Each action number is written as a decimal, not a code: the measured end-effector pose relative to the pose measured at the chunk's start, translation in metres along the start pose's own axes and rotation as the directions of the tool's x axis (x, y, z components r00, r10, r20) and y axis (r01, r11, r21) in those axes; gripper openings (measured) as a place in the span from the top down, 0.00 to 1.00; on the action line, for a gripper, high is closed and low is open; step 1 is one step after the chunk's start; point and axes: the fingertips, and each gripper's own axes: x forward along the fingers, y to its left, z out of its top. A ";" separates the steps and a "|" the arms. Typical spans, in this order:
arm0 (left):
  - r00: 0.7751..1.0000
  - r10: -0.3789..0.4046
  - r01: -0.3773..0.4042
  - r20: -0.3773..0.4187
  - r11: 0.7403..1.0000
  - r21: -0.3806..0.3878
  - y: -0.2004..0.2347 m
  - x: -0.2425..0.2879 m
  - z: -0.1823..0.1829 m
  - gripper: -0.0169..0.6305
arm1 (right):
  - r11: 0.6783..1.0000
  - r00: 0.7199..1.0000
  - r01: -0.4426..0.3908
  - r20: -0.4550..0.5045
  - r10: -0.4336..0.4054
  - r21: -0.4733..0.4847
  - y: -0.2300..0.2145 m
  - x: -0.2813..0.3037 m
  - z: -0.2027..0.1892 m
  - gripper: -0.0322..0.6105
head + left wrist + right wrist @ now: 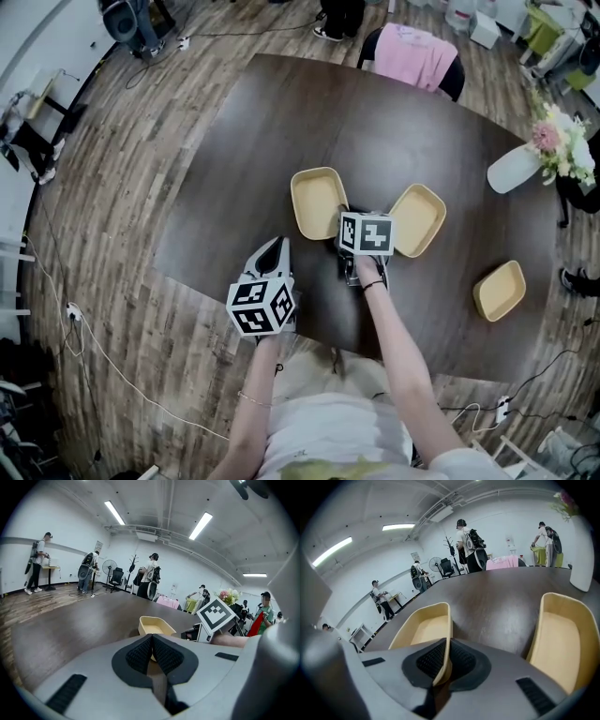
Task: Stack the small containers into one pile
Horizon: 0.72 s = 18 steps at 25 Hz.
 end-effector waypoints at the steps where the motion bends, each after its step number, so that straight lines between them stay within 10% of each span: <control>1: 1.000 -0.005 0.005 0.003 1.000 0.004 0.000 0.000 0.002 0.94 | 1.000 1.000 0.001 0.005 -0.001 0.014 0.000 -0.002 0.001 0.90; 18: 0.992 -0.119 0.115 0.042 0.989 0.089 -0.017 0.004 0.041 0.94 | 0.988 0.974 0.046 0.213 -0.077 0.144 -0.017 -0.070 0.031 0.90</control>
